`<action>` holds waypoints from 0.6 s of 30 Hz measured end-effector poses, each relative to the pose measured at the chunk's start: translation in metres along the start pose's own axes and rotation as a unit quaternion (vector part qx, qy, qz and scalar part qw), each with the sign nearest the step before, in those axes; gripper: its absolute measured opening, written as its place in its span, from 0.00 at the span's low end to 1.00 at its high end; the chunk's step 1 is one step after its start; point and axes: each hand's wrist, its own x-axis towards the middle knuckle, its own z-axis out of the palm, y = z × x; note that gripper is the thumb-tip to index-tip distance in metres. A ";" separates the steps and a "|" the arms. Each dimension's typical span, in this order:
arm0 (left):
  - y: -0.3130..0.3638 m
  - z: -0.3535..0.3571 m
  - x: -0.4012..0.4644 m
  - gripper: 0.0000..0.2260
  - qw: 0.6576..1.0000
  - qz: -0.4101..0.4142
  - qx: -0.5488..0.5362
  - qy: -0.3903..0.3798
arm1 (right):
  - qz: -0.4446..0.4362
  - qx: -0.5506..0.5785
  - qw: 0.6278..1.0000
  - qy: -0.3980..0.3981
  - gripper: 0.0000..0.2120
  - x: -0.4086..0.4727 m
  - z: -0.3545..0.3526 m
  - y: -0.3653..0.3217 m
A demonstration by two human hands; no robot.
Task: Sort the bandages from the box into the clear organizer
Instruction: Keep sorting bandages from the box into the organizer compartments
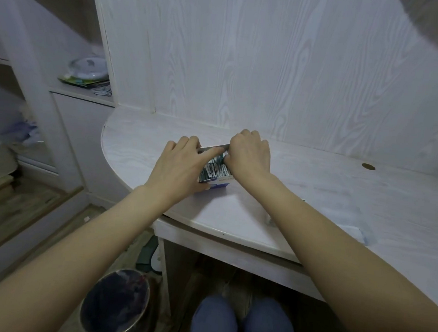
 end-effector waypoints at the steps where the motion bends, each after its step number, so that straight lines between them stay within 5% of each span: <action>1: -0.001 0.000 0.001 0.32 1.000 0.001 0.009 -0.005 | 0.007 0.021 1.000 -0.005 0.04 0.001 0.000 -0.001; 6: -0.001 -0.006 0.004 0.29 0.999 -0.005 0.018 -0.041 | 0.051 0.142 0.989 -0.005 0.18 0.005 -0.002 0.006; 18: 0.002 -0.009 0.017 0.28 0.990 -0.036 0.063 -0.120 | 0.108 0.326 0.938 0.043 0.12 -0.003 -0.012 0.027</action>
